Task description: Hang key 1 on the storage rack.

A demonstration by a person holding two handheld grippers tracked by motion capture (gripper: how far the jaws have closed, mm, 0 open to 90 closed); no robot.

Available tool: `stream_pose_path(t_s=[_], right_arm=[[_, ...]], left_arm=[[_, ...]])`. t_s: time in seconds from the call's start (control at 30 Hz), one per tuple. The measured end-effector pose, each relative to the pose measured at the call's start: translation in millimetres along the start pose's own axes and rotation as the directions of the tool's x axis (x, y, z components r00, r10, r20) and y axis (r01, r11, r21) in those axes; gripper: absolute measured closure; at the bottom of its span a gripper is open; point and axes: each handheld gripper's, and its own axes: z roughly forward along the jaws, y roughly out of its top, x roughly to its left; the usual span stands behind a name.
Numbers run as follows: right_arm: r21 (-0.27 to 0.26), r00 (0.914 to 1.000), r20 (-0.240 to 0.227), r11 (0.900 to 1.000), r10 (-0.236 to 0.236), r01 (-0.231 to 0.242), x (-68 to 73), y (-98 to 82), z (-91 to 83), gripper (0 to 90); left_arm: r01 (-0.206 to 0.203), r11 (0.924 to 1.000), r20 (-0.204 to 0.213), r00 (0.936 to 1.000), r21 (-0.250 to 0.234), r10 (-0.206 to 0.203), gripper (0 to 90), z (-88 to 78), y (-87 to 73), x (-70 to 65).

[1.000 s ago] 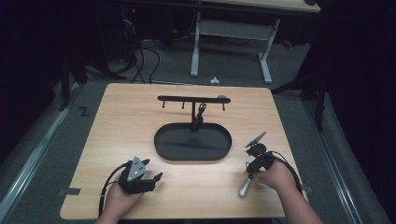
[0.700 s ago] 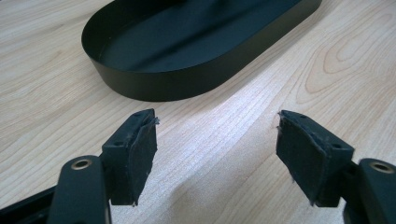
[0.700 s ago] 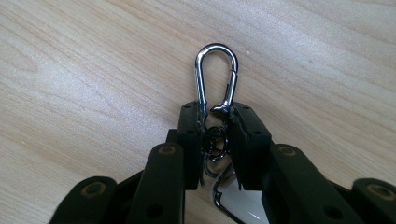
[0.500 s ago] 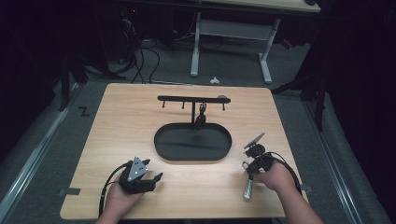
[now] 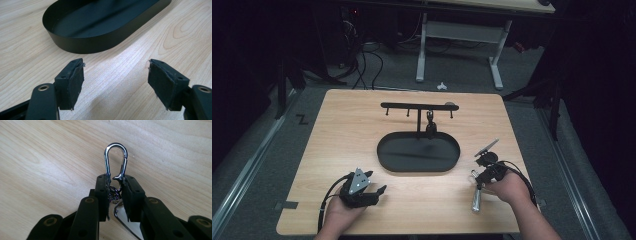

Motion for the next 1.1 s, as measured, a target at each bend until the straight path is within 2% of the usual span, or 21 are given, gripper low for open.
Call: stream_pose_path(t_s=[0.2, 0.47, 1.1], right_arm=[[-0.036, 0.9998, -0.015, 0.999, 0.014, -0.014, -0.5, 3.6, -17.1, 75.4], [-0.075, 1.0, -0.006, 0.997, -0.002, 0.002, 0.5, 8.2, -39.7, 75.4], [-0.112, 0.9998, -0.002, 0.994, -0.017, 0.017, 9.3, 20.7, -75.6, 75.4]], left_arm=[[0.0, 1.0, 0.0, 1.0, 0.0, 0.0, 29.5, -0.1, 0.0, -0.1], [0.0, 1.0, -0.001, 1.0, -0.003, 0.0, 29.5, -0.2, 0.0, -0.2], [0.002, 1.0, -0.001, 1.0, -0.006, -0.002, 29.5, -0.4, 0.3, -0.5]])
